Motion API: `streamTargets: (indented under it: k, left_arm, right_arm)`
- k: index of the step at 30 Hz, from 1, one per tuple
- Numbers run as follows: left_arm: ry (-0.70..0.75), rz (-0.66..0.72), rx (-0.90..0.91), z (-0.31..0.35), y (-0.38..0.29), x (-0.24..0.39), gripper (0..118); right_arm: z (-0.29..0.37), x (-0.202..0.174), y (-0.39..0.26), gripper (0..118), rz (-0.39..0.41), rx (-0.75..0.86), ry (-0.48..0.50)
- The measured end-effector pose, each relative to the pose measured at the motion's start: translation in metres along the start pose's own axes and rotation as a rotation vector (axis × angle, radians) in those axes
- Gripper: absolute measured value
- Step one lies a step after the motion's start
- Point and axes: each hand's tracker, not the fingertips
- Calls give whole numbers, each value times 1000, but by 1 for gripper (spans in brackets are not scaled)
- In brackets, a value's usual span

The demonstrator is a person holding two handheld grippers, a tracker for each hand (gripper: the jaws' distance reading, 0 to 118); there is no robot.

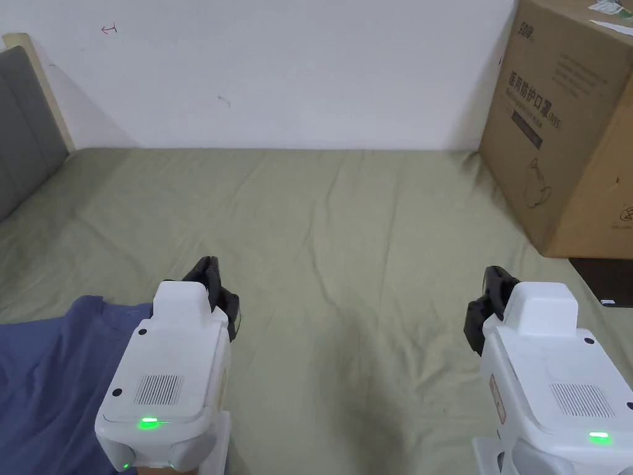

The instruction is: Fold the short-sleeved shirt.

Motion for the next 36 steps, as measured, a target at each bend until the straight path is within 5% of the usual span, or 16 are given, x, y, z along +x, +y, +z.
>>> streamTargets:
  k: [12,28,36]
  left_arm:
    - [61,5,-26,8,-1,-29,0]
    - [453,-32,-70,98,-4,-196,0]
    - [562,-33,-103,136,-7,-238,0]
  right_arm:
    - [-8,-23,5,0,-1,-6,95]
    - [-22,-181,16,0,7,28,465]
    - [-14,-228,13,0,8,15,575]
